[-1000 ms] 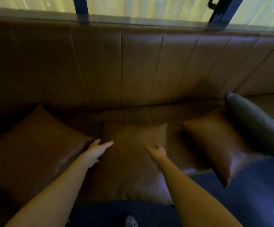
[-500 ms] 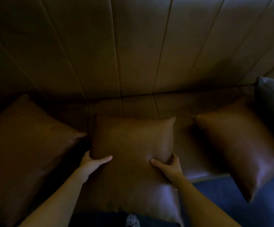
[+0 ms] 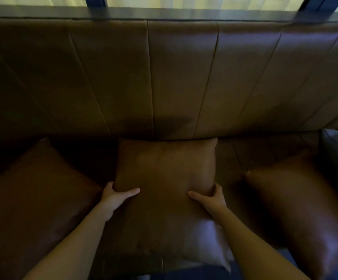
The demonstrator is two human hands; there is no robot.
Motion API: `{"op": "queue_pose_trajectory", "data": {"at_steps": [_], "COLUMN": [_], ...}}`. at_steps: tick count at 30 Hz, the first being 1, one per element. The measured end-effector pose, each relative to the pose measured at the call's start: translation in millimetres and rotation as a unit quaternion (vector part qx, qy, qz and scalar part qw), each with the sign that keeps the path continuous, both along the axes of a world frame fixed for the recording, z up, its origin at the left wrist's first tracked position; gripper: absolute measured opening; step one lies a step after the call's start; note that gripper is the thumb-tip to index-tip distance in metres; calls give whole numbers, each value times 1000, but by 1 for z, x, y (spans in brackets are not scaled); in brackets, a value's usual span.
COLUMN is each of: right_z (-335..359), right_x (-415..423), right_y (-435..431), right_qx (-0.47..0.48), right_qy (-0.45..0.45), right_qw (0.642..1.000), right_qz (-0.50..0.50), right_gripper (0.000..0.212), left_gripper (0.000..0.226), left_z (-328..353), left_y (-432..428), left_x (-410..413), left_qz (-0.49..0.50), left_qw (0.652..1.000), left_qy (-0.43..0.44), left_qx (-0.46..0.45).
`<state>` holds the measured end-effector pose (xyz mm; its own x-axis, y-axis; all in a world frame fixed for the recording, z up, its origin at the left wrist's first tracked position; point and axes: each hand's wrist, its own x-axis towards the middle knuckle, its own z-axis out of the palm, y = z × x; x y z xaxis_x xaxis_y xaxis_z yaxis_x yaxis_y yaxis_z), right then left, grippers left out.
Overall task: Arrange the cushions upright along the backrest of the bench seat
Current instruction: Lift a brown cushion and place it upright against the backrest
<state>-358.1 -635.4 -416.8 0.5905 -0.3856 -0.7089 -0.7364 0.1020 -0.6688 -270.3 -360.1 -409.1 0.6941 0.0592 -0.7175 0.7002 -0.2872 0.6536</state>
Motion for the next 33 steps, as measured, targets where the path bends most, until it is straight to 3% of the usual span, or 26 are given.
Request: {"op": "queue_pose_trajectory", "data": {"at_steps": [5, 14, 19, 24, 28, 33], "right_z": [-12, -43, -20, 29, 57, 67], "right_x": [45, 67, 67, 55, 14, -60], "right_y": [1, 6, -3, -36, -94, -193], "right_qx": [1, 31, 58, 69, 26, 40], "right_qy": [-6, 30, 3, -27, -27, -6], "right_qw": [1000, 999, 998, 997, 996, 991], "right_qz": [2, 16, -4, -31, -77, -126], "right_gripper": [117, 123, 107, 94, 87, 93], "left_gripper": [107, 104, 108, 93, 87, 87], "left_z": [-8, -49, -30, 9, 33, 49], "left_y": [-1, 1, -25, -117, -209, -314], "left_x": [45, 68, 79, 67, 31, -28], "left_qz": [-3, -33, -48, -106, -153, -227], "left_qw": [1000, 999, 995, 979, 982, 974], "left_qy": [-29, 25, 20, -64, -49, -11], "left_qx": [3, 14, 88, 159, 97, 13]}}
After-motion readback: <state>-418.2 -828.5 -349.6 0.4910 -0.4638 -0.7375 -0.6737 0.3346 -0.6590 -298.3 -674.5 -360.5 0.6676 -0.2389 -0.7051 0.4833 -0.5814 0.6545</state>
